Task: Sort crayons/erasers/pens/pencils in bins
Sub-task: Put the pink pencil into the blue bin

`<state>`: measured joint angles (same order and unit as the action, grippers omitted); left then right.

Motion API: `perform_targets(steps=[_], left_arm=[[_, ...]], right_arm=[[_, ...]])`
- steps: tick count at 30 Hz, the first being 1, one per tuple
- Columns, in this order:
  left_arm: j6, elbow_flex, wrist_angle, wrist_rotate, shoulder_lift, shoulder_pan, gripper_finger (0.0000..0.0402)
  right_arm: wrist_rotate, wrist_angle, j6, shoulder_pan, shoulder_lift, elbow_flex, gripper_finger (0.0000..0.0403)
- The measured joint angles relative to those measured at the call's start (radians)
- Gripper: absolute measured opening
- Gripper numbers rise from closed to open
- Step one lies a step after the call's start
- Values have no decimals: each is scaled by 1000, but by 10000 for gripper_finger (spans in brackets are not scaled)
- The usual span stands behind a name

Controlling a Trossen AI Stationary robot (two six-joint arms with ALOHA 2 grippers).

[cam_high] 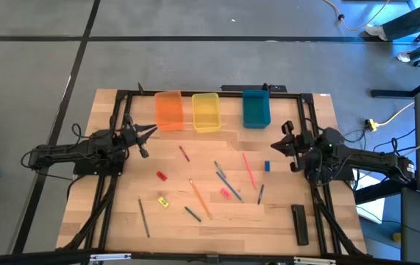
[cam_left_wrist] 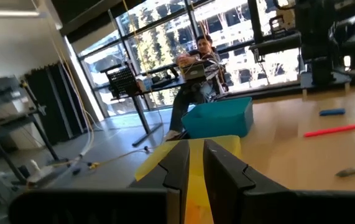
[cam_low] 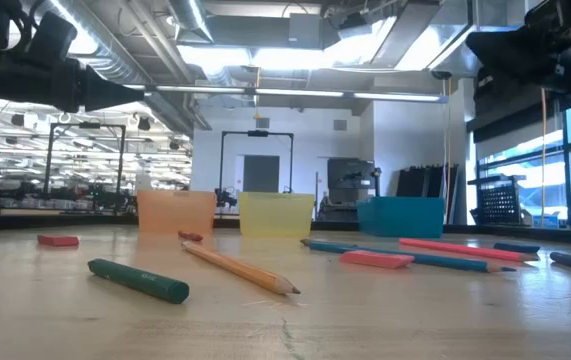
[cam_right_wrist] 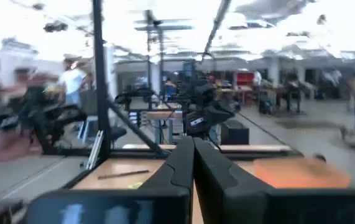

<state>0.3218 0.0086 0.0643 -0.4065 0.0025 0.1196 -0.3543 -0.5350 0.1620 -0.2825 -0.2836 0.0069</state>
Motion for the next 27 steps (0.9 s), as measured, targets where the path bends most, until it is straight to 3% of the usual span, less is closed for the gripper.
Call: perform_targets(steps=[3,5,12,20,27], left_arm=[[3,0,0,0,0,0,41],[3,0,0,0,0,0,41],[-146,0,0,81,0,0,41],[-199,0,0,83,0,0,41],[-423,0,0,83,0,0,41]], right_arm=[[134,82,93,-1,-1,0,12],[154,134,117,-1,-1,0,12],[22,150,121,0,-1,0,12],[20,72,123,0,-1,0,12],[20,77,199,0,-3,0,37]])
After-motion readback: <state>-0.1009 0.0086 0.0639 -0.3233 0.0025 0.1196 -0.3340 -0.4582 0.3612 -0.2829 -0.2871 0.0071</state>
